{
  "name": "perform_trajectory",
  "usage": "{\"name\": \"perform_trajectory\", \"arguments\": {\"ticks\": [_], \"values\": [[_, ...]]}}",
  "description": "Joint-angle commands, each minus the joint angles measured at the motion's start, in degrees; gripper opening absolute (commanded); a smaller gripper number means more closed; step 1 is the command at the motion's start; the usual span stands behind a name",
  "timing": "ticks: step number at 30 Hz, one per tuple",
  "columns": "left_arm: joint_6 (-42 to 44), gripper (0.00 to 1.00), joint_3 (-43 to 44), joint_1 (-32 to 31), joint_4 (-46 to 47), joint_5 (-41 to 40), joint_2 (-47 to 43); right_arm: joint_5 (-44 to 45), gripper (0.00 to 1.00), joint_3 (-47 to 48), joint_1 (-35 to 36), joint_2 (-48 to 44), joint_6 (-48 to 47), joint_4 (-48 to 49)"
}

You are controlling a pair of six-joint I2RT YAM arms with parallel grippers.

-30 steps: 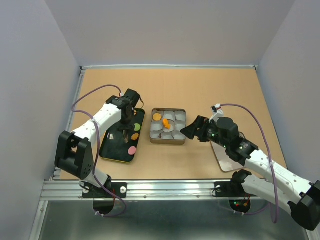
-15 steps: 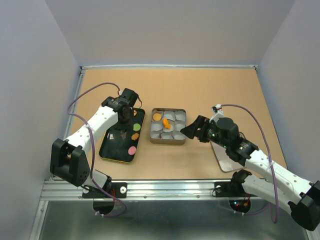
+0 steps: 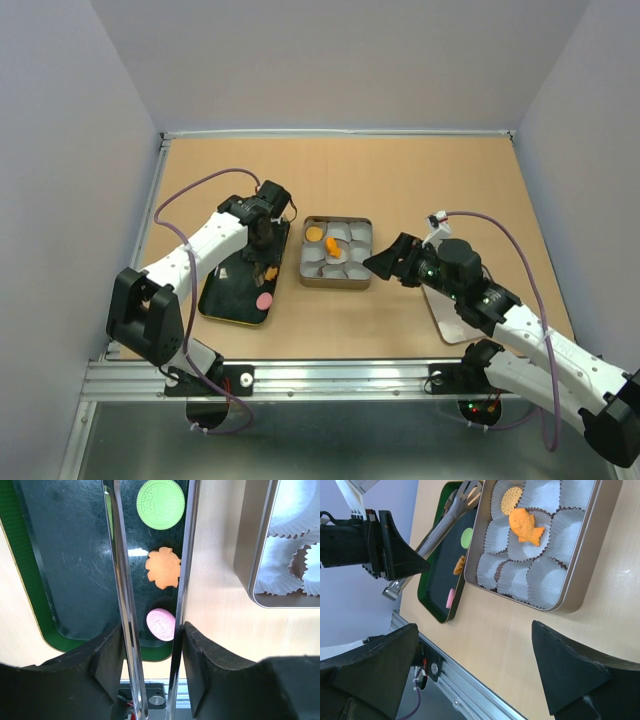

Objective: Pack the cookies

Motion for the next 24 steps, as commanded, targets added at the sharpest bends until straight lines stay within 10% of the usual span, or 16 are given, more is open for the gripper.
{"name": "perform_trajectory", "arguments": {"ticks": [1,11,24], "values": [[0.62,0.56,0.32,-0.11,0.04,-0.14,0.34,-3.16,0.99,1.28,-0.36,0.98,-2.31,2.05],[-0.35,0.43,3.65,-0.28,-0.75,-2.16,-0.35,-20.23,0.79,11.31,0.34,10.74,-8.57,7.84],[-1.40,0.40,20.09,-0.19,-7.61,-6.64,-6.50,-23.65,0.87,22.19,0.34,27.97,1.10,22.51]]}}
